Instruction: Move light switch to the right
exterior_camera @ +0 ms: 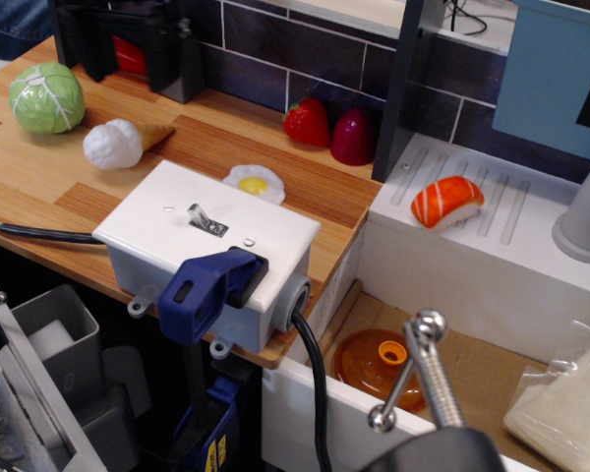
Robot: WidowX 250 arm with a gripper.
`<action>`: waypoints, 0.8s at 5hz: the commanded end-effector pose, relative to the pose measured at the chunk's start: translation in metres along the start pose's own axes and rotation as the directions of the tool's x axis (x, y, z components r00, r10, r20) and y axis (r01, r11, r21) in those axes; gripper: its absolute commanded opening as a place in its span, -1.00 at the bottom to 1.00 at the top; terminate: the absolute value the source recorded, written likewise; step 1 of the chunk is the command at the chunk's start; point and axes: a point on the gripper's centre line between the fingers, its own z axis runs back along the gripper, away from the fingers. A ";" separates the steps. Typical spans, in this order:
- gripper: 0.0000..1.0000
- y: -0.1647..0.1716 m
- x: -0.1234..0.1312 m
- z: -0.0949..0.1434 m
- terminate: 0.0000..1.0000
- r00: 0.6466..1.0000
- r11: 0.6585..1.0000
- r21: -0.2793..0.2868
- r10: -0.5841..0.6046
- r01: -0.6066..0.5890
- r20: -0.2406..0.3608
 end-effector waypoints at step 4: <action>1.00 -0.050 -0.064 -0.016 -1.00 0.994 0.999 0.030 -0.045 0.042 0.101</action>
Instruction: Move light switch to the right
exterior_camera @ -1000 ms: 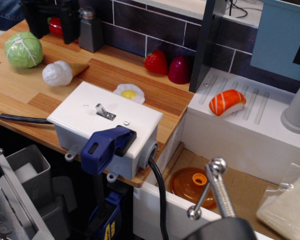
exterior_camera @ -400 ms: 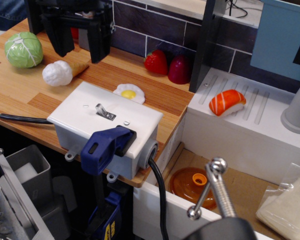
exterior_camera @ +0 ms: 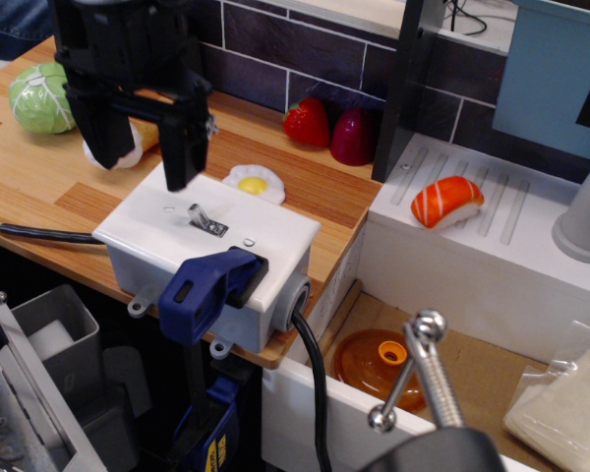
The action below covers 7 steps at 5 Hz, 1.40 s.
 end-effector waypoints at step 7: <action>1.00 -0.061 0.005 -0.031 -1.00 0.999 0.999 -0.038 0.037 -0.036 0.008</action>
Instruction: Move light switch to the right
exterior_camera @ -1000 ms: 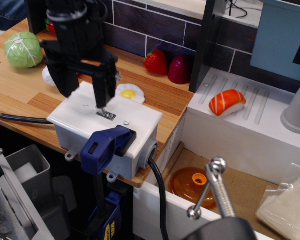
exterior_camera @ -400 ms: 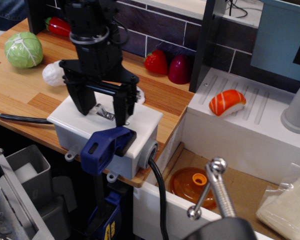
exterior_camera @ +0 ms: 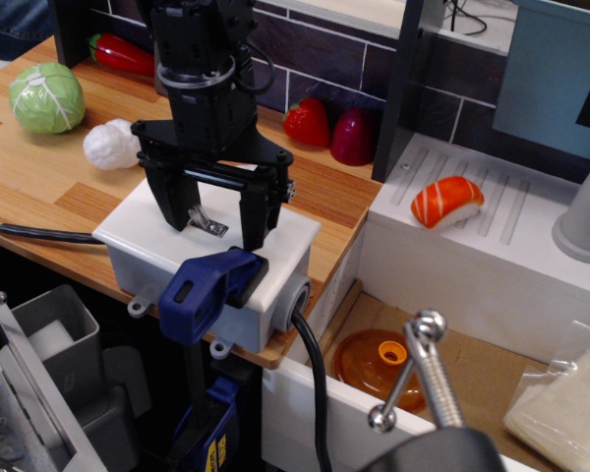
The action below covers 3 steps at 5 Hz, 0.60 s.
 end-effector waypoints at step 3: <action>1.00 -0.025 -0.003 0.005 -1.00 0.999 1.000 -0.026 -0.009 0.011 0.047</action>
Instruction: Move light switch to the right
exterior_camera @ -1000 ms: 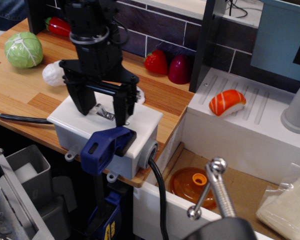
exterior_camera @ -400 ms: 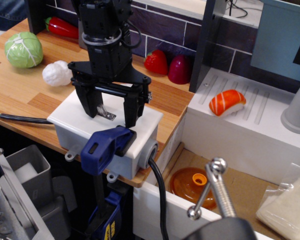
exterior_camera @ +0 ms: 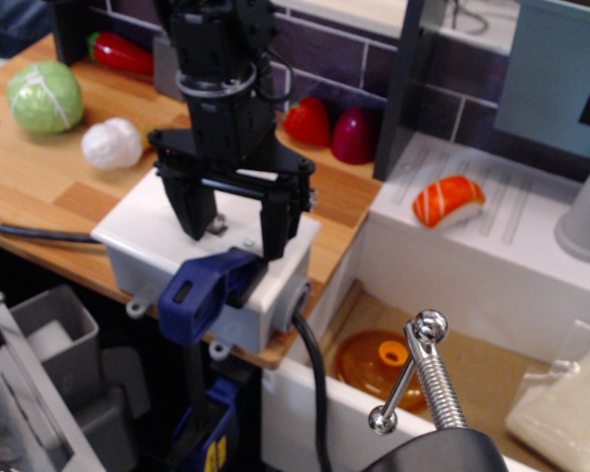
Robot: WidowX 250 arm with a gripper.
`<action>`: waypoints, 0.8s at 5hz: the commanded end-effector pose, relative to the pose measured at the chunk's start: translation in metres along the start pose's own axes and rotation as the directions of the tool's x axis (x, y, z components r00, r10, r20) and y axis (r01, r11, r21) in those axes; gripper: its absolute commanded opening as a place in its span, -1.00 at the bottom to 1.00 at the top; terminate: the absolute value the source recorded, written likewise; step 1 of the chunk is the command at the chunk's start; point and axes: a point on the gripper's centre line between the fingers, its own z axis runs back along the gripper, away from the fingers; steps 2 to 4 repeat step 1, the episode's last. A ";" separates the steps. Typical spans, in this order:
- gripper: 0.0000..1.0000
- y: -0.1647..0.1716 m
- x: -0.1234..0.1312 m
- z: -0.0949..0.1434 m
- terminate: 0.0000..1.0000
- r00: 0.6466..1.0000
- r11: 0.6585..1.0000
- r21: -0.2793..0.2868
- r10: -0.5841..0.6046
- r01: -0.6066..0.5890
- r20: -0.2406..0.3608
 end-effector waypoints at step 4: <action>1.00 -0.014 0.000 0.006 1.00 0.999 0.999 0.018 -0.037 0.037 0.007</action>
